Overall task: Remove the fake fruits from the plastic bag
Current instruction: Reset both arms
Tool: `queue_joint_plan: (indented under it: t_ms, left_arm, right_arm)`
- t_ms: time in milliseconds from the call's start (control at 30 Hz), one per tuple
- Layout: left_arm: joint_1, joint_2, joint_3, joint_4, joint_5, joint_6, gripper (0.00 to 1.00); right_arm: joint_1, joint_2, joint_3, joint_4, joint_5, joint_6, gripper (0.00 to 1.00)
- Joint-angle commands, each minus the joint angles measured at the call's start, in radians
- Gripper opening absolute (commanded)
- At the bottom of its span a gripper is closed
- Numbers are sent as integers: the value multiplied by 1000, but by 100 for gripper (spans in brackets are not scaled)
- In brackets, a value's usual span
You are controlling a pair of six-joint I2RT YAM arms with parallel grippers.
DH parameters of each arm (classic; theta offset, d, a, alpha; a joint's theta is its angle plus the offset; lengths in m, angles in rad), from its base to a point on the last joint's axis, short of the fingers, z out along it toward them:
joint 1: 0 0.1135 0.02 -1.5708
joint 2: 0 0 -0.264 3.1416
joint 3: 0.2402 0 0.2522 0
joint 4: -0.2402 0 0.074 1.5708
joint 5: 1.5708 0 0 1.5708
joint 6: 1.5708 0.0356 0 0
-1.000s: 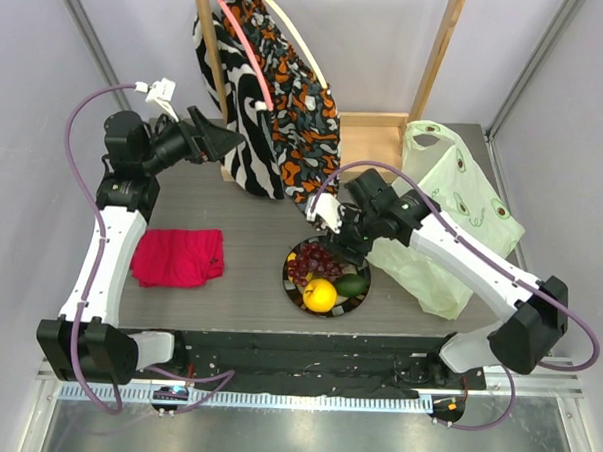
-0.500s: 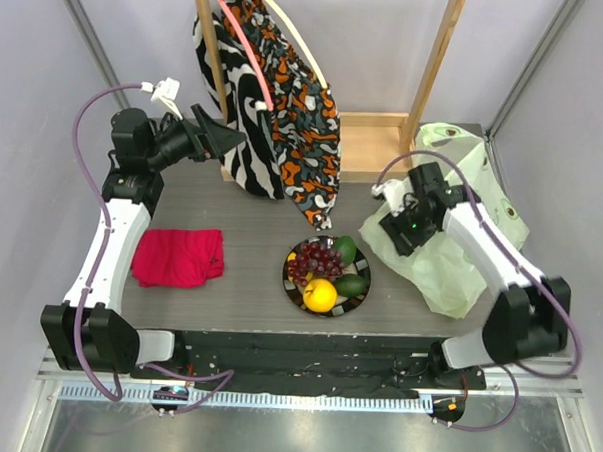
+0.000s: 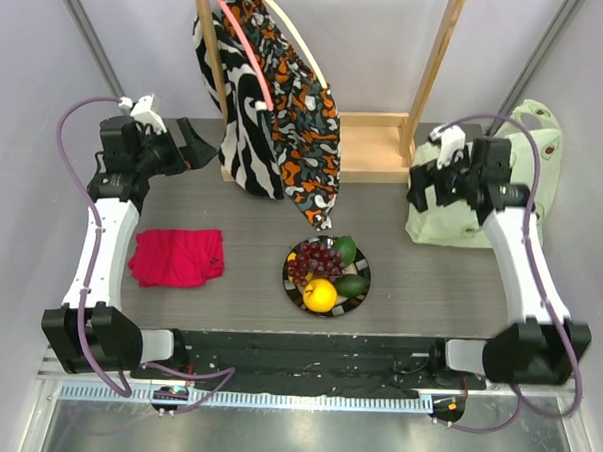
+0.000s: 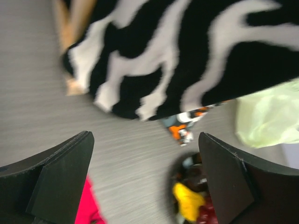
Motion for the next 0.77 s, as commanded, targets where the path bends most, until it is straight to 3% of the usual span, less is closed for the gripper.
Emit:
queue_joint_plan:
  t_ms: [0, 100, 300, 567, 733]
  left_arm:
    - [14, -52, -37, -114, -142, 161, 100]
    - [16, -88, -103, -123, -195, 213, 100]
    - [14, -128, -236, -123, -286, 244, 100]
    - [14, -153, -364, -95, -278, 290, 100]
    - [16, -164, -365, -83, -245, 261, 100]
  right_arm:
    - [56, -202, -245, 135, -107, 11, 100]
    - [170, -297, -387, 236, 67, 143, 100]
    - [205, -270, -430, 189, 317, 355, 100]
    - [207, -317, -526, 233, 350, 364, 100]
    - [205, -326, -537, 250, 351, 381, 100]
